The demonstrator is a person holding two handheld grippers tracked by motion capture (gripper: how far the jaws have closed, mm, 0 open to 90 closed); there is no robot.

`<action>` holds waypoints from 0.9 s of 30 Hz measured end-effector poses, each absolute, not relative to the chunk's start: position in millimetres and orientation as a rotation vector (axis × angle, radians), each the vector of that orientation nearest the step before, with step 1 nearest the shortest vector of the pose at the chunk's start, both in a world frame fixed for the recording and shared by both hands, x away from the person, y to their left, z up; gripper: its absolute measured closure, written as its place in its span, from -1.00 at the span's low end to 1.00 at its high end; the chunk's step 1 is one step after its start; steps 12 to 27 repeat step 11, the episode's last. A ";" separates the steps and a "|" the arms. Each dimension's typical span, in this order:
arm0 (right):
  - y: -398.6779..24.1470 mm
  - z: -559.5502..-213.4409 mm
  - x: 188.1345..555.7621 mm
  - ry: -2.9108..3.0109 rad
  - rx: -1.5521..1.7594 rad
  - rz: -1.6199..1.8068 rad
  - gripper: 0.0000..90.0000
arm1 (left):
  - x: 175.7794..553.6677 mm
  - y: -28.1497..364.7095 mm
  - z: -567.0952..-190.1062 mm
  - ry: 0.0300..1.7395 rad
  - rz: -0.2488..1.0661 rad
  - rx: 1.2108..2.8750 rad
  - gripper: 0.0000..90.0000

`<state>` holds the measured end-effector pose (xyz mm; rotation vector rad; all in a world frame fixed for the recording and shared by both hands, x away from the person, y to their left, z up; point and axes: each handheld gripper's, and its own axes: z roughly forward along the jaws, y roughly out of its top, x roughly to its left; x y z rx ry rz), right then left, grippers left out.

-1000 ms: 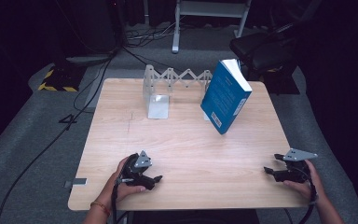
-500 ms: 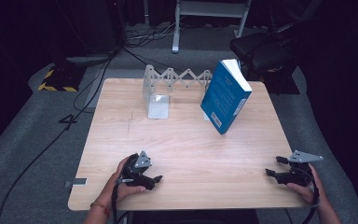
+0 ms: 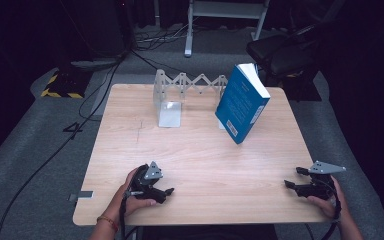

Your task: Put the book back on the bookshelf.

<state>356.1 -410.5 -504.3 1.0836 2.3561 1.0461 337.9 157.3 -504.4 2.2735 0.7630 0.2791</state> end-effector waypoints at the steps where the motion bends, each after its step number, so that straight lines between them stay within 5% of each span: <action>1: -410.4 -504.2 355.9 2.355 1.084 1.043 -0.55 | 338.1 157.3 -504.4 0.764 0.278 2.273 -0.66; 27: -410.4 -504.4 356.5 2.354 1.088 1.040 -0.57 | 339.4 157.3 -504.4 0.773 0.283 2.271 -0.66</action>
